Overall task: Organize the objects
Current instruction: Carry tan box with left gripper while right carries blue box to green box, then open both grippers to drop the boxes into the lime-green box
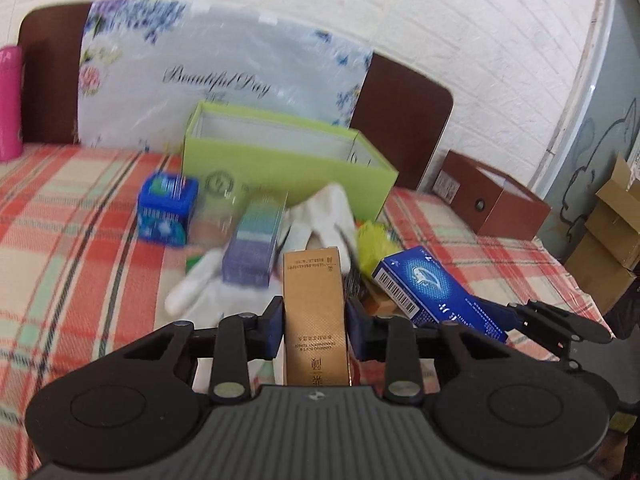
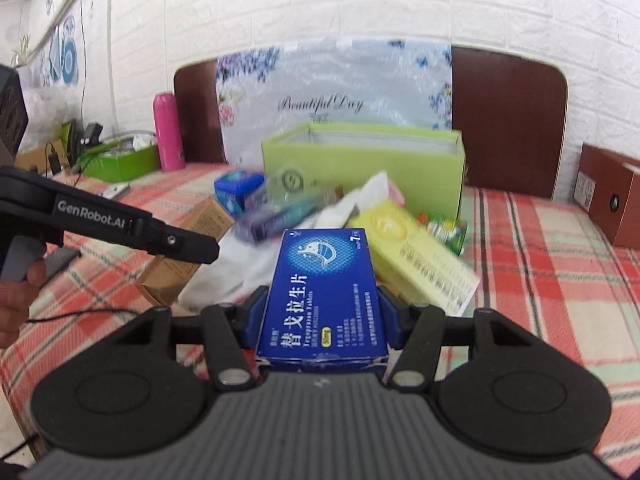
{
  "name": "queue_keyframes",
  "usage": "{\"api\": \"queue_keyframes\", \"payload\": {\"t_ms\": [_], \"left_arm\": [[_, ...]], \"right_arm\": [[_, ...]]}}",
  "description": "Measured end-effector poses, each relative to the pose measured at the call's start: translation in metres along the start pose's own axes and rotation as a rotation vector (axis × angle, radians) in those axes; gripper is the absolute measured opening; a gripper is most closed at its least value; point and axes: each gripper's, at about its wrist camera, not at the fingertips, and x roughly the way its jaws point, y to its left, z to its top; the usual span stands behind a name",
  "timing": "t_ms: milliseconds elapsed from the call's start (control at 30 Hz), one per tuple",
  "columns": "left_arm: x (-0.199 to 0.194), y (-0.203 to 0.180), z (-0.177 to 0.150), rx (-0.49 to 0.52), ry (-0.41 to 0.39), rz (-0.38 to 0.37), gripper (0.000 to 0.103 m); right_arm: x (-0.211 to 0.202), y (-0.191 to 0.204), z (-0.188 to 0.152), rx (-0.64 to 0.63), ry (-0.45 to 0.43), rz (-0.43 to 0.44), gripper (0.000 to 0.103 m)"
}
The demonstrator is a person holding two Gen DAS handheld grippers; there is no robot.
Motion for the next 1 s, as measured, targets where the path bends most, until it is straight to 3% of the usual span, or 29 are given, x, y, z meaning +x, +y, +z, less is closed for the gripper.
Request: {"api": "queue_keyframes", "payload": {"t_ms": [267,433,700,1000], "left_arm": [[0.020,-0.006,0.056,0.049,-0.104,0.012,0.034],[0.073,-0.004,0.096,-0.013,-0.089,-0.019,0.034],[0.140,0.007,0.160,-0.055,-0.076,0.026,0.034],[0.211,0.021,0.187,-0.078,-0.036,0.070,0.034]], "right_arm": [[0.027,-0.030,0.049,-0.014,-0.083,-0.029,0.056],[0.070,-0.055,0.078,0.010,-0.099,-0.064,0.056],[0.144,-0.090,0.118,-0.013,-0.128,-0.136,0.056],[0.227,-0.112,0.127,0.001,-0.030,-0.144,0.056]]}}
